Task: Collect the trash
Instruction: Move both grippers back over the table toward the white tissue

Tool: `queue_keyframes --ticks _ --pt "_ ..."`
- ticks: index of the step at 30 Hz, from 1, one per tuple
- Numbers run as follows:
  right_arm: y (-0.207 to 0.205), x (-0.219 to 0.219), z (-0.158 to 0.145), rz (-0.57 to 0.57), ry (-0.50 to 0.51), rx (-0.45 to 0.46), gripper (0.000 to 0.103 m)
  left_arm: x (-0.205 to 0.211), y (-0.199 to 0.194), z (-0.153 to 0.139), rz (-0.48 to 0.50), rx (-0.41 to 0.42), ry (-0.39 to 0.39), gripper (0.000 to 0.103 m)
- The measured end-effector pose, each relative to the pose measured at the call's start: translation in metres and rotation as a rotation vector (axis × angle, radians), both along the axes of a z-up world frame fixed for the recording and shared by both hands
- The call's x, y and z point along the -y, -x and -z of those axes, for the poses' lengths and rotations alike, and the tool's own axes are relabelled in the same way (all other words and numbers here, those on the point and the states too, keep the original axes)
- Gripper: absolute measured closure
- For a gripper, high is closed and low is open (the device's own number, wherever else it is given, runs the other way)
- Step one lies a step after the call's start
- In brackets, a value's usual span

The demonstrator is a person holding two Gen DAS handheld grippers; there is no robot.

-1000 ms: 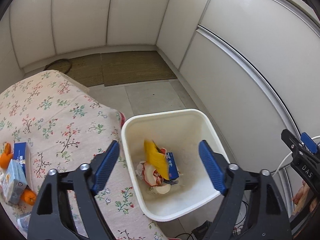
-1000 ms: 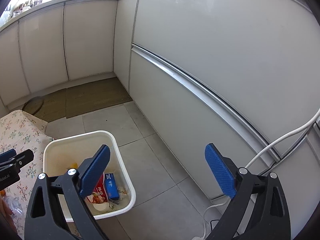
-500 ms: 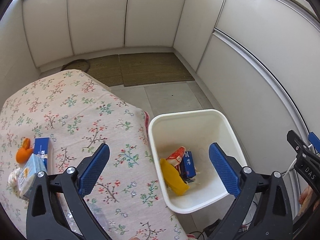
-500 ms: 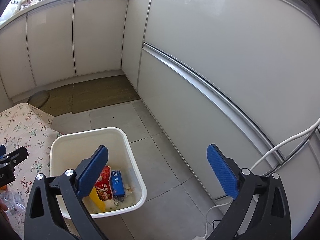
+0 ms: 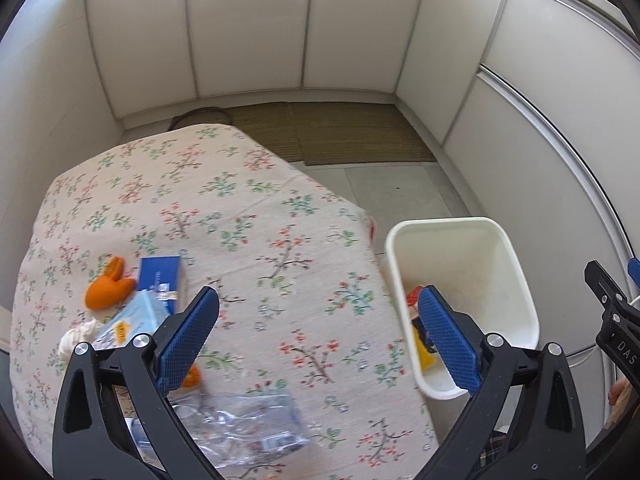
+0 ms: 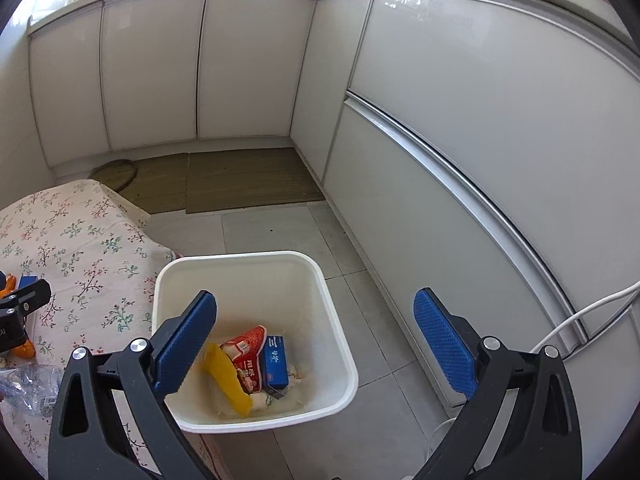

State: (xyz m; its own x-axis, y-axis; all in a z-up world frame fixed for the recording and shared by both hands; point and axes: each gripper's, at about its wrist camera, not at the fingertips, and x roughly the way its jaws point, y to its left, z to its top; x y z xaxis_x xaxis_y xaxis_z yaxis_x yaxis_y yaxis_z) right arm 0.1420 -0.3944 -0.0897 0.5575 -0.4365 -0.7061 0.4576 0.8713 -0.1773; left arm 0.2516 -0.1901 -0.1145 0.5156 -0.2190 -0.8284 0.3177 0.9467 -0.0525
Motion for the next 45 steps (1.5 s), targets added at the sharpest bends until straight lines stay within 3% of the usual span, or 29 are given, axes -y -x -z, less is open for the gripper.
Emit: queue_keyframes --ticks 8,28,33,35,40,45 --pt "-0.022 -0.049 0.003 -0.108 -0.014 -0.026 0.007 -0.062 -0.013 -0.002 -0.089 -0.038 -0.029 0.007" --pt "-0.065 -0.165 0.019 -0.341 -0.079 -0.089 0.007 -0.235 -0.030 0.028 -0.356 -0.186 -0.070 0.007" --pt "-0.070 -0.181 0.026 -0.368 -0.084 -0.116 0.007 -0.272 -0.038 0.050 -0.461 -0.261 0.020 0.007" --pt "-0.073 -0.186 0.030 -0.377 -0.088 -0.129 0.007 -0.277 -0.042 0.054 -0.456 -0.263 0.024 0.008" --pt "-0.077 -0.191 0.036 -0.385 -0.083 -0.152 0.007 -0.263 -0.052 0.057 -0.296 -0.244 -0.193 0.011" --pt "-0.082 -0.193 0.042 -0.387 -0.103 -0.169 0.007 -0.248 -0.055 0.075 -0.143 -0.279 -0.276 0.017"
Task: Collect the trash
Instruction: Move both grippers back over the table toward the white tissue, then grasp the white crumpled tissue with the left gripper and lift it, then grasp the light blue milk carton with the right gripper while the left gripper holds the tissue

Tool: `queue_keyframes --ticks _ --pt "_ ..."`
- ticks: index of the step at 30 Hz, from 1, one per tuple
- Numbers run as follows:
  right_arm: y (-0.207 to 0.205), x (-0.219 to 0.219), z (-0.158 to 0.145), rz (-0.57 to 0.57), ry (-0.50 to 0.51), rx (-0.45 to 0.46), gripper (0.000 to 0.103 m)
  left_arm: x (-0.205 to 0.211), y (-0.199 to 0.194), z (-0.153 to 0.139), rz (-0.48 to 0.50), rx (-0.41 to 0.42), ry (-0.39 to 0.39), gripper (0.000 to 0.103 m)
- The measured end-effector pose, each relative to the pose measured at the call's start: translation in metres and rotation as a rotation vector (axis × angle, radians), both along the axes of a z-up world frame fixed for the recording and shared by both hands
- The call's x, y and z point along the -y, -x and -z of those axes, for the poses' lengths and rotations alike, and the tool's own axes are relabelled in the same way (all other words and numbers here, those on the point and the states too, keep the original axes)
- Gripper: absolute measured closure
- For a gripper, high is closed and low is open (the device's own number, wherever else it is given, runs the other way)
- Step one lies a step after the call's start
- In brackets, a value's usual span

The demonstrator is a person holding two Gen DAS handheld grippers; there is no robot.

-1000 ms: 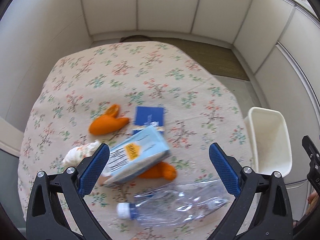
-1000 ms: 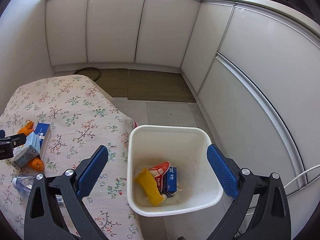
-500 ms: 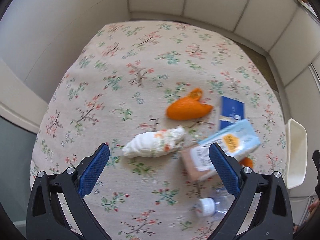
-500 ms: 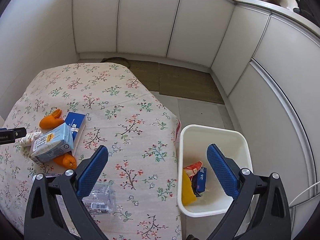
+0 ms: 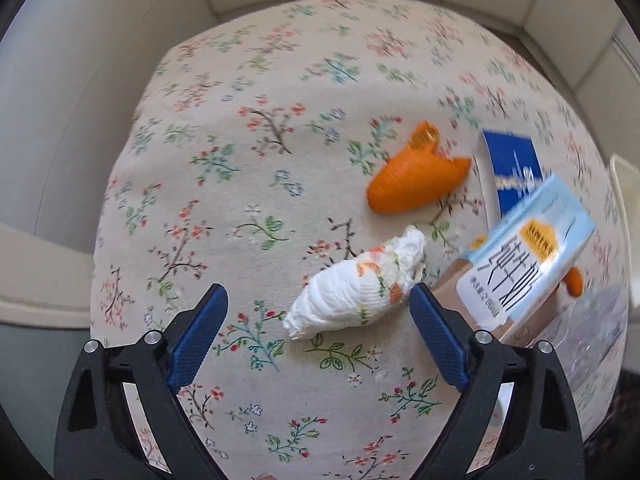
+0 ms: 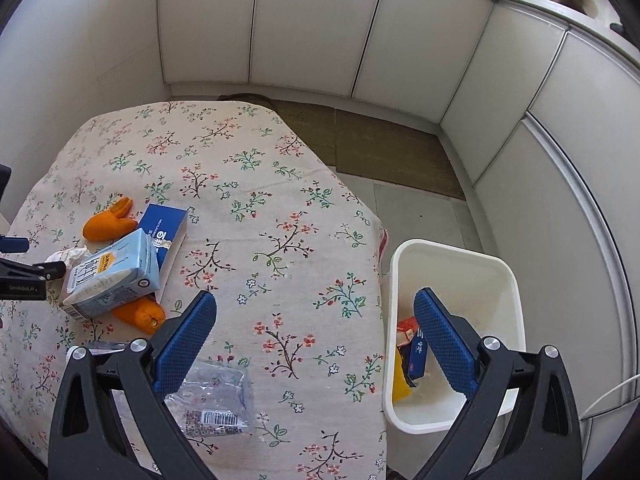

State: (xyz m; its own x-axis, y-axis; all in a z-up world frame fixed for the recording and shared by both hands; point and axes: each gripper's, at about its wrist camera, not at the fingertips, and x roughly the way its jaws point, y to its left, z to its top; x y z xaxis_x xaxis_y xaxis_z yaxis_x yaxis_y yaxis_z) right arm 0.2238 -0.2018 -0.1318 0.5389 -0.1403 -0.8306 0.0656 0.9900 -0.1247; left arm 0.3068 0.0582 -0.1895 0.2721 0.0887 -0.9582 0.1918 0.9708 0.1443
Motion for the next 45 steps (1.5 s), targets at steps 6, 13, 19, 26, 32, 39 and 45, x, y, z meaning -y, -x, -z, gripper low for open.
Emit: queue_keyframes --ticks 6,13,19,26,32,39,45 --pt "-0.003 -0.009 0.000 -0.052 -0.079 0.007 0.007 0.013 -0.003 0.019 0.078 -0.011 0.031 0.039" --pt "-0.019 -0.012 0.016 -0.030 -0.310 -0.060 0.007 0.012 0.010 0.013 0.064 -0.003 0.100 0.054" --pt "-0.037 -0.030 0.032 -0.010 -0.465 -0.087 0.007 -0.018 0.030 -0.038 -0.091 0.085 0.206 0.054" --pt "-0.054 -0.048 0.060 0.008 -0.628 -0.124 0.007 -0.026 0.046 -0.082 -0.112 0.173 0.324 0.054" --pt "-0.063 -0.046 0.084 0.016 -0.724 -0.171 0.007 -0.021 0.044 -0.071 -0.106 0.145 0.312 0.054" --pt "-0.067 -0.057 0.092 -0.030 -0.747 -0.192 0.049 -0.024 0.043 -0.064 -0.120 0.137 0.315 0.054" --pt "-0.058 -0.060 0.060 -0.073 -0.694 -0.119 0.059 -0.026 0.042 -0.072 -0.143 0.164 0.331 0.054"
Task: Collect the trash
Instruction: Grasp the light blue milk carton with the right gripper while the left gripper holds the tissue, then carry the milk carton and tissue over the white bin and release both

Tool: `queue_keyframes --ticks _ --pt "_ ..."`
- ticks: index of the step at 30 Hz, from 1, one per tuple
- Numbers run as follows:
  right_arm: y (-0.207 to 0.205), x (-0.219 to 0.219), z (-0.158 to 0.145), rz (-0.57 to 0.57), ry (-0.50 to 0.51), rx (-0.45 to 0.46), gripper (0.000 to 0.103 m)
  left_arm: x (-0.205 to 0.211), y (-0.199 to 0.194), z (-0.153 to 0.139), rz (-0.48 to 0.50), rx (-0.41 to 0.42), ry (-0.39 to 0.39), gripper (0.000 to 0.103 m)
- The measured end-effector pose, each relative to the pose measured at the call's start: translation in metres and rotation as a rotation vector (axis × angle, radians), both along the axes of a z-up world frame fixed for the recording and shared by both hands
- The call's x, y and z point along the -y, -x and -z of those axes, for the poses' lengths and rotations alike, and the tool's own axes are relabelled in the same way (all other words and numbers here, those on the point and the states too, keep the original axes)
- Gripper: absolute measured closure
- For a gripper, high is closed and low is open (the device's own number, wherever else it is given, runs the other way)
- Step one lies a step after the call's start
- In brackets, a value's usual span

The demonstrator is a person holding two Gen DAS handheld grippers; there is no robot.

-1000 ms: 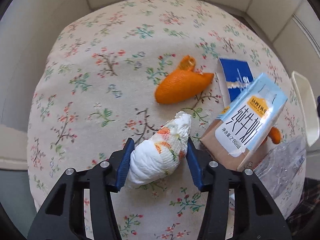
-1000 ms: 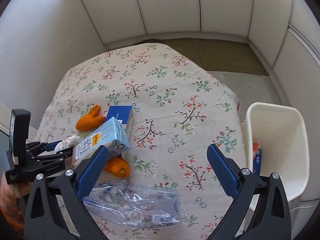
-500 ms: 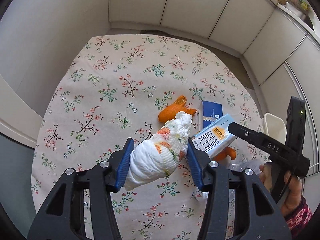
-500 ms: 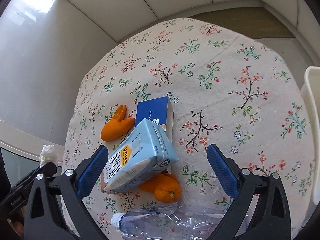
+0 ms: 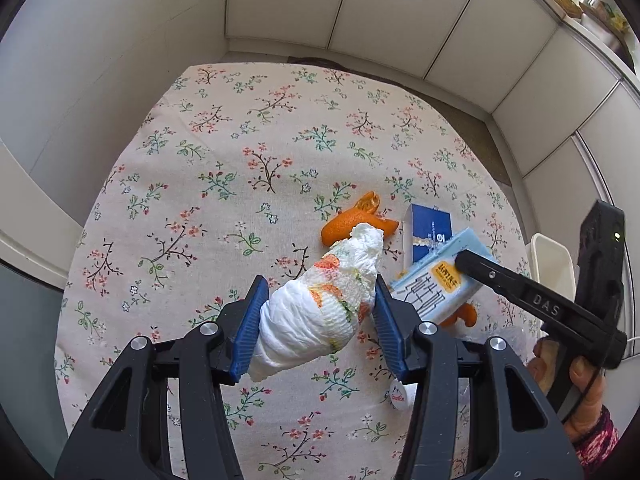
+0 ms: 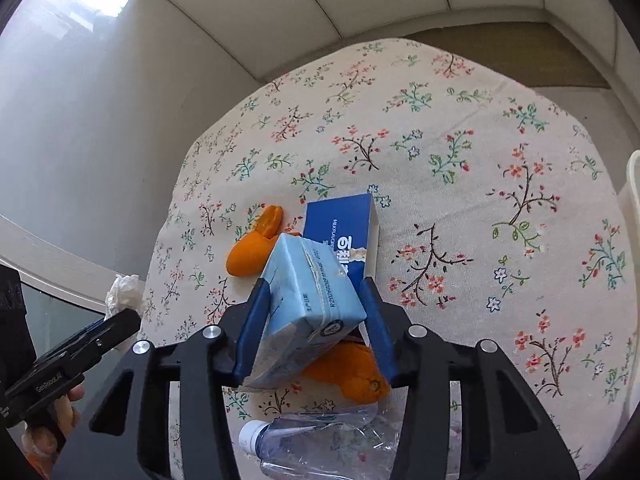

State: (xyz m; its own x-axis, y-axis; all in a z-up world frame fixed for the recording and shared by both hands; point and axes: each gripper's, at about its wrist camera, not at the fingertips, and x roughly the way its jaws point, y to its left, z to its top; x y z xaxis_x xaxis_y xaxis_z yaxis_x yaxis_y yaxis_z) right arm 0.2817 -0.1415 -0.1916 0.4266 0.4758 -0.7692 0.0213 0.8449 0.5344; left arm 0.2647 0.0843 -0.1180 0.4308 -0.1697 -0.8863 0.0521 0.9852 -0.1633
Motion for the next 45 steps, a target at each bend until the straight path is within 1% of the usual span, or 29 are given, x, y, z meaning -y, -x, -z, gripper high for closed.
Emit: queue_keyframes --ticks 3,7,14,19,33,45 --pt "0.007 0.001 -0.024 -0.005 0.031 0.071 0.063 0.002 0.000 -0.007 -0.006 0.022 0.012 0.054" --pt "0.015 0.005 -0.048 0.003 0.072 0.144 0.063 0.010 0.001 -0.017 -0.003 0.058 0.019 0.054" --pt "0.030 0.018 -0.082 0.031 0.156 0.248 0.067 0.023 0.003 -0.032 0.002 0.110 0.037 0.054" --pt "0.040 0.031 -0.102 0.056 0.200 0.304 0.067 0.031 0.005 -0.044 0.002 0.147 0.054 0.054" --pt "0.064 0.068 -0.135 0.143 0.344 0.405 0.067 0.062 0.008 -0.060 0.038 0.194 0.086 0.054" --pt "0.087 0.122 -0.146 0.228 0.415 0.422 0.067 0.108 0.006 -0.061 0.102 0.201 0.104 0.054"
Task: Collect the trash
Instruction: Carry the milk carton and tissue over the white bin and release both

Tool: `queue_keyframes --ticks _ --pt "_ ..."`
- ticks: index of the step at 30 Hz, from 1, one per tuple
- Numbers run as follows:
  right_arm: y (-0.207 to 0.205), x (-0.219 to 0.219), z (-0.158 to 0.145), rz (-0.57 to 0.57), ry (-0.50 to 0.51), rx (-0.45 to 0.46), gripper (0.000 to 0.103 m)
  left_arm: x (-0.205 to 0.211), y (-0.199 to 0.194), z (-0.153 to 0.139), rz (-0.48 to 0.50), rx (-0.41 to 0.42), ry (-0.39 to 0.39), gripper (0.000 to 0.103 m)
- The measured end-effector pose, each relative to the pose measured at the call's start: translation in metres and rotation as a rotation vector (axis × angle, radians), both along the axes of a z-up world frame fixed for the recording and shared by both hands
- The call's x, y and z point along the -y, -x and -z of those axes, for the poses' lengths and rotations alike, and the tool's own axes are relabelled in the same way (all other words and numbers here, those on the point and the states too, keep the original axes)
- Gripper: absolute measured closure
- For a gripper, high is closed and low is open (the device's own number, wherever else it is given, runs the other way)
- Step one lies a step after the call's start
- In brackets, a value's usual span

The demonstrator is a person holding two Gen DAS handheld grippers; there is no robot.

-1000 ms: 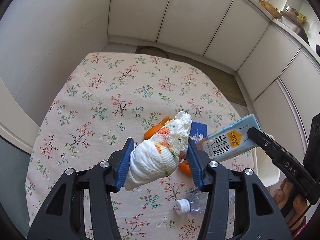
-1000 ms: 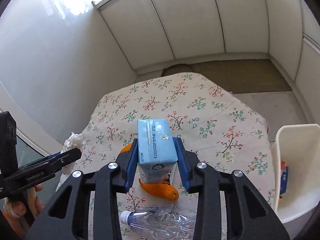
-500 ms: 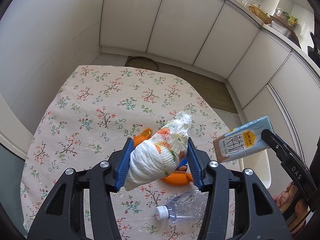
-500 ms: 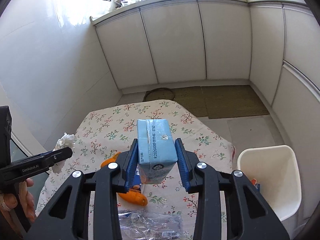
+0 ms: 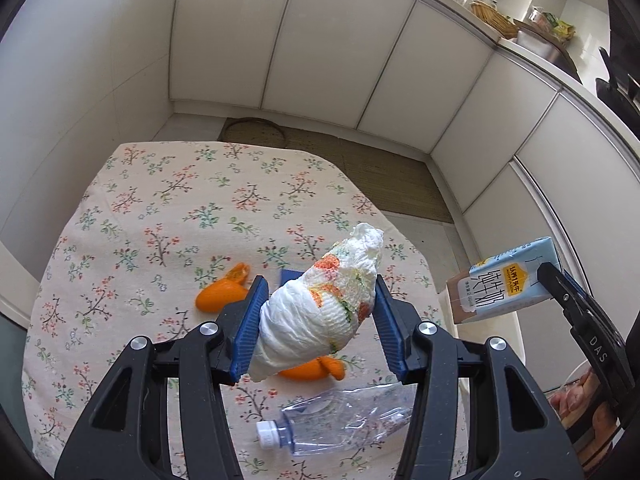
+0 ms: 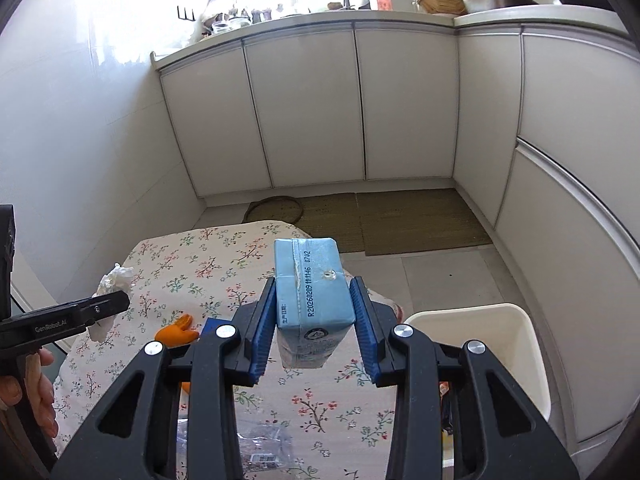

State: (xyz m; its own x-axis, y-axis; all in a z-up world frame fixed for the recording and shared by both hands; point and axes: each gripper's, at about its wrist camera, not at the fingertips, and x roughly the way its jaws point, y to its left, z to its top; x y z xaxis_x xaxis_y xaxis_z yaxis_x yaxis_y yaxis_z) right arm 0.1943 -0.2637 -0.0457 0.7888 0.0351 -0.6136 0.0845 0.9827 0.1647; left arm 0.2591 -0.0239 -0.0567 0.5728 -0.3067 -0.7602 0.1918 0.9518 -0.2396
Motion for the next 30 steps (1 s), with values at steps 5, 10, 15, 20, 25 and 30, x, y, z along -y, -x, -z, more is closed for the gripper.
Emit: queue_keyframes --ticks 5,10,15,20,25,30 --pt "0.008 0.024 0.001 0.061 0.024 -0.006 0.067 0.024 0.000 0.002 0.035 -0.003 0.001 0.054" --pt "0.018 0.053 0.006 0.127 0.063 -0.029 0.067 0.049 0.000 0.005 0.073 -0.006 -0.002 0.054" --pt "0.023 0.078 0.011 0.190 0.087 -0.058 0.067 0.077 0.001 0.010 0.115 -0.012 -0.012 0.054" --pt "0.028 0.106 0.020 0.245 0.089 -0.106 0.066 0.107 0.003 0.015 0.158 -0.018 -0.020 0.054" --pt "0.037 0.126 0.023 0.326 0.146 -0.129 0.058 0.136 0.005 0.022 0.200 -0.020 -0.023 0.054" --pt "0.051 0.147 0.020 0.410 0.174 -0.120 0.038 0.164 0.007 0.033 0.237 -0.041 -0.020 0.054"
